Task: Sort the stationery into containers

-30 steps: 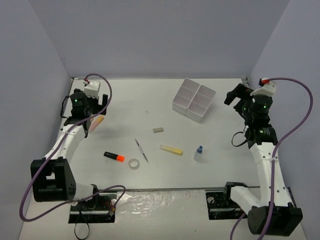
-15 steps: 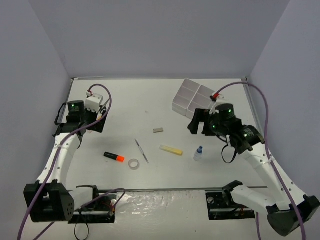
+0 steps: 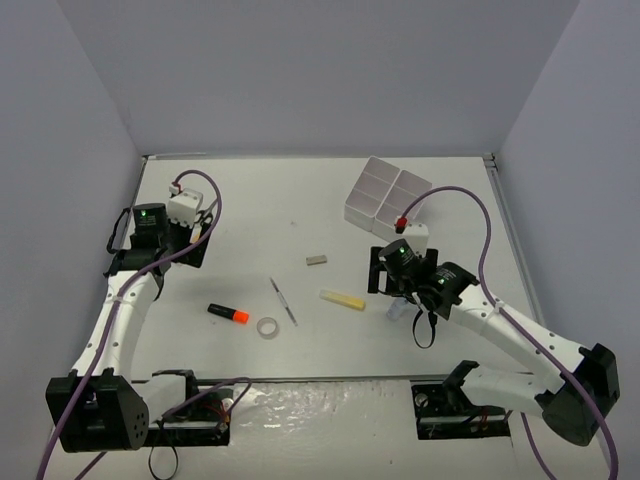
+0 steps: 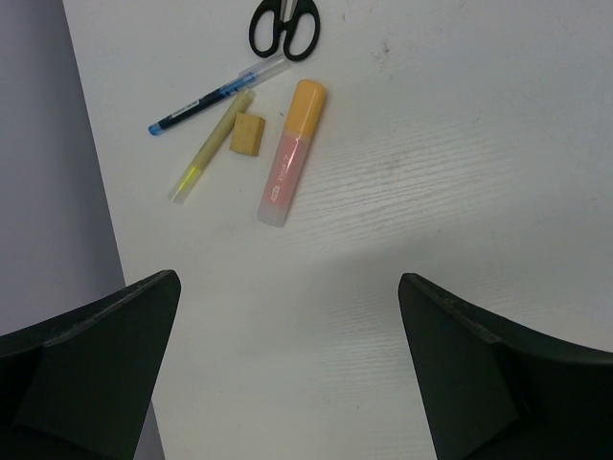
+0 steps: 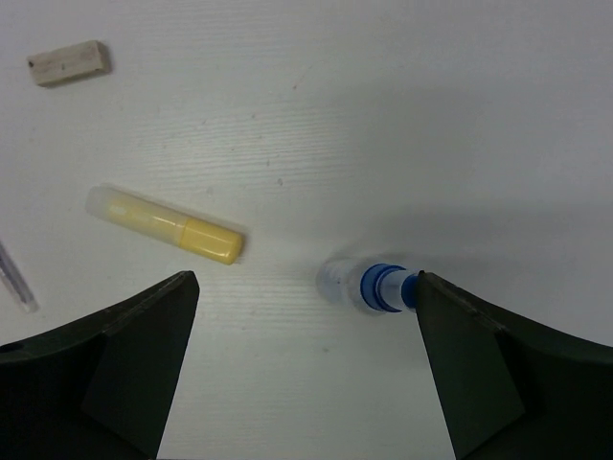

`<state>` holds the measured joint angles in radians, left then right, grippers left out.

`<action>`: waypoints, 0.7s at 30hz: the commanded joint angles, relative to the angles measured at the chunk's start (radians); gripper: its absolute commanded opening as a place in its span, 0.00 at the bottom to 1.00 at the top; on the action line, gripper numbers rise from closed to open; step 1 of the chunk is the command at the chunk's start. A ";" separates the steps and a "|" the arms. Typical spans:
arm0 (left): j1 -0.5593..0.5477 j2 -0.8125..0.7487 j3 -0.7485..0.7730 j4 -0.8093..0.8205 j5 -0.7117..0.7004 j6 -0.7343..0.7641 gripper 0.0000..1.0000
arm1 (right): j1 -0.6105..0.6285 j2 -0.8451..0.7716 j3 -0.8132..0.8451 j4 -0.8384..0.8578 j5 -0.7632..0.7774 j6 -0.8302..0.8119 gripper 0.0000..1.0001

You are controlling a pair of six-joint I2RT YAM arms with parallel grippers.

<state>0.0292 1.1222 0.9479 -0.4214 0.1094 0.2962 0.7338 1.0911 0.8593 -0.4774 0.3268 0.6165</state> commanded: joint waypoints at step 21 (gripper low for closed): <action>0.008 -0.052 -0.010 0.059 -0.008 0.025 0.97 | -0.050 0.087 -0.077 0.009 -0.012 0.271 0.99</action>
<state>0.0292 1.1026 0.9184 -0.4072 0.1005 0.3070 0.6646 1.1268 0.7981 -0.4844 0.3161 0.7209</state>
